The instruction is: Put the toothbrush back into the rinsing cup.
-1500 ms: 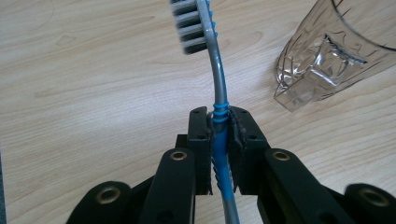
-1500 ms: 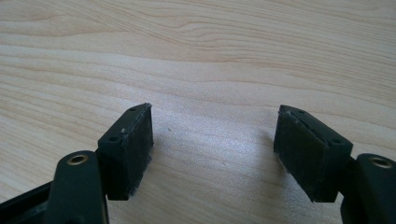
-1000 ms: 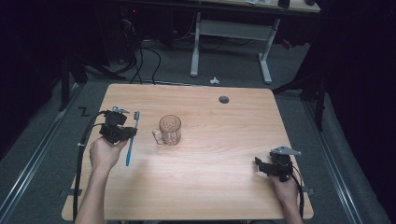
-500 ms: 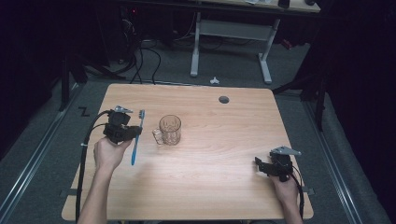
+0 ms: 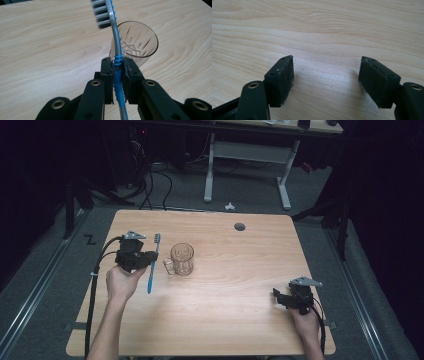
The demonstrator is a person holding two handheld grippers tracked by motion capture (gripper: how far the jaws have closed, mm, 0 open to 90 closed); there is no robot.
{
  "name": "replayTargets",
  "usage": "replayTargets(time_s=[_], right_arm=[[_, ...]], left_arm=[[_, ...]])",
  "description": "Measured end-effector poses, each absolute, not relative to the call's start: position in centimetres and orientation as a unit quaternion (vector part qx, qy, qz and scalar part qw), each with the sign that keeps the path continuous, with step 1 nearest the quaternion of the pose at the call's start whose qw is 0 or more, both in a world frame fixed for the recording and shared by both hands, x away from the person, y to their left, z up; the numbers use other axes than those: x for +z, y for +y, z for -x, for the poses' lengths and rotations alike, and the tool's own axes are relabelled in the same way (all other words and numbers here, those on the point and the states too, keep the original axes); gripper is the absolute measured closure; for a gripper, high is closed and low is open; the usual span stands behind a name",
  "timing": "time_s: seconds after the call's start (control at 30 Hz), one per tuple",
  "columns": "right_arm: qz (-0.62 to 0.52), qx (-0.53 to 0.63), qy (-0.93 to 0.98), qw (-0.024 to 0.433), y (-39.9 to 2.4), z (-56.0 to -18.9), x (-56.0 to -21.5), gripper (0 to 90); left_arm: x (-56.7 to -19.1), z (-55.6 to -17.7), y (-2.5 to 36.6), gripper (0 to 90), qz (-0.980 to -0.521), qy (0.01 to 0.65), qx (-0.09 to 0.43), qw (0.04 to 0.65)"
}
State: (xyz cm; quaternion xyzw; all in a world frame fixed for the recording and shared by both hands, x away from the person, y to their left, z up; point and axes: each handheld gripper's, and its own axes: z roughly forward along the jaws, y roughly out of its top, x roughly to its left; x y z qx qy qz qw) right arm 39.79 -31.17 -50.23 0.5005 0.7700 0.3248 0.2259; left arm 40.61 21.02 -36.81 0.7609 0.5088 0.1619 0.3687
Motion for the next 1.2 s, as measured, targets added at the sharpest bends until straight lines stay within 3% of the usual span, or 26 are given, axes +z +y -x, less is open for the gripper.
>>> replayTargets(time_s=[1.2], right_arm=[[-0.5, 0.325, 0.77, 0.226, -31.2, -39.8, -50.2, 28.8]], left_arm=[[-36.1, -41.5, 19.1, 80.1, -0.743, 0.485, 0.231, 0.4]])
